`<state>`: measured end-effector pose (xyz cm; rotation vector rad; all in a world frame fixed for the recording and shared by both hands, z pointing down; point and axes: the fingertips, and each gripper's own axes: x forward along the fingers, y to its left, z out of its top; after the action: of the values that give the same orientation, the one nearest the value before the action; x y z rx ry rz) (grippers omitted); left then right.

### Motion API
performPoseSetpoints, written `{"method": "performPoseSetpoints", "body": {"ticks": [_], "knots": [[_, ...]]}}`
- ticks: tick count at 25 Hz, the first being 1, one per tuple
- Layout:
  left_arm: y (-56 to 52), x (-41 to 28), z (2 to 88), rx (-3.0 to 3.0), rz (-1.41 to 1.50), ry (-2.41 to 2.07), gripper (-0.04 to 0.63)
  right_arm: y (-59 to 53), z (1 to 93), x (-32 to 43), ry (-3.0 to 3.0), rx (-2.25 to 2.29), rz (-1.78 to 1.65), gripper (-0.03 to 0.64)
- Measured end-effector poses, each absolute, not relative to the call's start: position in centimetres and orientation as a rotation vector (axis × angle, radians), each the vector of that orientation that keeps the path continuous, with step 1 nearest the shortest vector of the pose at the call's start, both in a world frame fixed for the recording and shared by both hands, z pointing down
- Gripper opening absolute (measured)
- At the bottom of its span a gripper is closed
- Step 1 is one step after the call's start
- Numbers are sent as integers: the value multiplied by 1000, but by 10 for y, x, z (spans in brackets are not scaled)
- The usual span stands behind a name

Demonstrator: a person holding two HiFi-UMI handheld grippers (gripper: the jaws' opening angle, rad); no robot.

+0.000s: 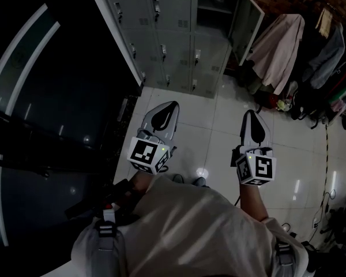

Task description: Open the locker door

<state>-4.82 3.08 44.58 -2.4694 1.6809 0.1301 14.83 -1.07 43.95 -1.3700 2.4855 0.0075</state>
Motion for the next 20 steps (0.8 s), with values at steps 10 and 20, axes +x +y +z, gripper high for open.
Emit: {"method": "performPoseSetpoints", "body": {"ticks": [10, 20], "knots": [[33, -59, 449, -2501, 166, 1675, 0, -5, 439, 147, 2464, -1405, 12, 0], [37, -58, 450, -2506, 160, 1643, 0, -1, 445, 143, 2476, -1409, 5, 0]]}}
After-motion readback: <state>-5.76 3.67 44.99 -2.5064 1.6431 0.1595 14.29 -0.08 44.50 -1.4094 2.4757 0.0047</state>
